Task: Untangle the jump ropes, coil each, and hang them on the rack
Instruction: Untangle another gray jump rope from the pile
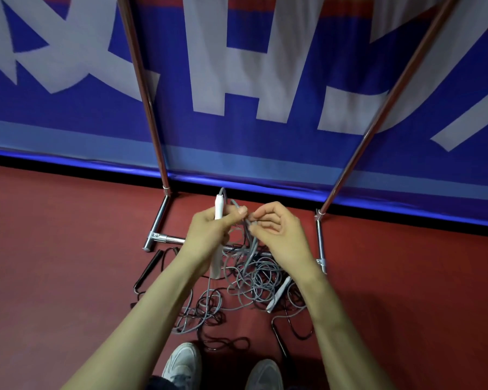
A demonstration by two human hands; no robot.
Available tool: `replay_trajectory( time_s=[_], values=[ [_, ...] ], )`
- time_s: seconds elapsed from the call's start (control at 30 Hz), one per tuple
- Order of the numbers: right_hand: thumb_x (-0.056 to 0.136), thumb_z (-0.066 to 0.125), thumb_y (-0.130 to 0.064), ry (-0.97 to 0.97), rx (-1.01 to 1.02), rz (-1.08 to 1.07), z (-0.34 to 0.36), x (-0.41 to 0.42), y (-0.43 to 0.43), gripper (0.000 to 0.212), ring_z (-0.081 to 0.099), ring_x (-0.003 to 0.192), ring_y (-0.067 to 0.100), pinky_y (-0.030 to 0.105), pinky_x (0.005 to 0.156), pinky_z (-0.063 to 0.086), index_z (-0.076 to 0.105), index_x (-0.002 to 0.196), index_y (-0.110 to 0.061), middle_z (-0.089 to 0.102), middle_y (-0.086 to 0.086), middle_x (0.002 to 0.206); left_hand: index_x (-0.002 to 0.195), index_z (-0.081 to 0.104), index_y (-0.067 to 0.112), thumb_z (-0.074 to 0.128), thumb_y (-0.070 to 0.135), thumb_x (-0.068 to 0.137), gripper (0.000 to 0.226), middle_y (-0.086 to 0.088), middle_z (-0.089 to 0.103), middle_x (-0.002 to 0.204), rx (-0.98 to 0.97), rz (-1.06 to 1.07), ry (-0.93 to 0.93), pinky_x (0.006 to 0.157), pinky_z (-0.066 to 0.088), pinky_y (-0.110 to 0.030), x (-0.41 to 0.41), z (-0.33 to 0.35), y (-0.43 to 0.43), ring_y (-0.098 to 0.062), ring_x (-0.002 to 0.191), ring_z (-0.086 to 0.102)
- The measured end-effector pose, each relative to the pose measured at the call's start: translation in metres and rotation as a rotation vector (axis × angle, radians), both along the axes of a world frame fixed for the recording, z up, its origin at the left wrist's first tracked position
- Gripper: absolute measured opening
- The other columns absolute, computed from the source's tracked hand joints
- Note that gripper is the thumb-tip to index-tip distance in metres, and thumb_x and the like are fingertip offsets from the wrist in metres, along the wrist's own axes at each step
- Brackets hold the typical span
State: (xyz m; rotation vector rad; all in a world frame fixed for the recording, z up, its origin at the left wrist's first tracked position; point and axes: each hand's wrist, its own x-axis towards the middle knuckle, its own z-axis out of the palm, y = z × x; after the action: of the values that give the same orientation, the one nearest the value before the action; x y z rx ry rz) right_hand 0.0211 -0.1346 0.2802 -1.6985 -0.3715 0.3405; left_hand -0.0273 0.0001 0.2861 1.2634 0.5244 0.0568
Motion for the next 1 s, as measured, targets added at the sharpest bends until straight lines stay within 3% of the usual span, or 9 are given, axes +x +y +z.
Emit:
replay_trajectory(
  time_s=[0.17,0.3,0.4,0.53,0.67,0.73,0.83,0.9,1.0],
  values=[
    [0.085,0.059,0.010,-0.050,-0.137,-0.259,-0.018,0.012,-0.011,0.036,0.065,0.086,0.014,0.033,0.080,0.056,0.057,0.079,-0.026,0.067,-0.005,0.088,0.086,0.054,0.011,0.046,0.018,0.102,0.019,-0.002,0.071,0.073,-0.028,0.175,-0.081,0.054,0.047,-0.018,0.002,0.001,0.003,-0.010,0.061,0.060],
    [0.085,0.044,0.014,-0.140,-0.394,-0.397,-0.028,0.017,-0.024,0.040,0.060,0.083,0.022,0.030,0.070,0.052,0.055,0.090,-0.025,0.057,0.002,0.105,0.086,0.049,0.010,0.041,0.019,0.104,0.022,-0.005,0.062,0.063,-0.230,0.374,-0.111,0.055,0.058,-0.024,0.004,0.005,0.017,-0.015,0.056,0.066],
    [0.085,0.039,0.015,-0.034,-0.312,-0.519,-0.028,0.026,-0.031,0.040,0.058,0.076,0.022,0.040,0.070,0.054,0.055,0.098,-0.019,0.058,0.008,0.112,0.081,0.048,0.009,0.040,0.021,0.105,0.027,-0.004,0.050,0.065,-0.459,0.500,-0.118,0.053,0.057,-0.027,0.006,0.008,0.031,-0.015,0.052,0.062],
    [0.084,0.035,0.016,-0.009,-0.320,-0.518,-0.024,0.029,-0.037,0.038,0.048,0.065,0.005,0.010,0.053,0.039,0.062,0.102,-0.004,0.064,0.009,0.096,0.088,0.050,0.008,0.038,0.016,0.105,0.023,-0.012,0.073,0.080,-0.733,0.462,-0.160,0.081,0.053,-0.047,0.005,0.003,0.040,-0.020,0.070,0.073],
    [0.087,0.040,0.015,0.013,-0.157,-0.572,-0.022,0.030,-0.034,0.037,0.052,0.069,0.006,0.012,0.059,0.040,0.059,0.092,-0.016,0.063,0.005,0.095,0.101,0.051,0.017,0.041,0.004,0.101,0.017,-0.003,0.073,0.102,-0.606,0.358,-0.203,0.083,0.052,-0.047,0.005,-0.002,0.047,-0.015,0.095,0.071],
    [0.088,0.042,0.013,0.054,-0.002,-0.609,-0.019,0.031,-0.035,0.038,0.052,0.069,0.007,0.017,0.061,0.042,0.059,0.085,-0.020,0.062,0.003,0.091,0.103,0.053,0.017,0.043,0.000,0.099,0.019,-0.003,0.071,0.103,-0.571,0.380,-0.188,0.076,0.055,-0.042,0.006,-0.004,0.049,-0.014,0.095,0.070],
    [0.089,0.049,0.003,0.044,-0.002,-0.552,-0.011,0.030,-0.034,0.030,0.050,0.070,0.006,0.021,0.065,0.038,0.062,0.087,-0.024,0.061,0.000,0.088,0.097,0.053,0.009,0.044,-0.001,0.099,0.014,-0.008,0.069,0.098,-0.628,0.416,-0.202,0.071,0.061,-0.038,0.007,-0.005,0.048,-0.018,0.086,0.073],
    [0.091,0.059,-0.012,0.123,-0.150,-0.401,-0.011,0.028,-0.033,0.015,0.053,0.076,0.007,0.022,0.069,0.039,0.061,0.100,-0.024,0.059,-0.004,0.090,0.101,0.053,0.005,0.042,-0.002,0.100,0.013,-0.012,0.070,0.098,-0.634,0.399,-0.226,0.073,0.061,-0.034,0.009,-0.004,0.045,-0.021,0.085,0.074],
    [0.094,0.061,-0.025,0.179,-0.656,-0.096,-0.018,0.023,-0.034,0.010,0.057,0.085,0.015,0.025,0.071,0.041,0.063,0.103,-0.023,0.057,-0.009,0.085,0.105,0.055,0.003,0.045,-0.002,0.098,0.013,-0.012,0.071,0.103,-0.562,0.334,-0.191,0.081,0.059,-0.030,0.010,-0.002,0.041,-0.022,0.098,0.070]
  ],
)
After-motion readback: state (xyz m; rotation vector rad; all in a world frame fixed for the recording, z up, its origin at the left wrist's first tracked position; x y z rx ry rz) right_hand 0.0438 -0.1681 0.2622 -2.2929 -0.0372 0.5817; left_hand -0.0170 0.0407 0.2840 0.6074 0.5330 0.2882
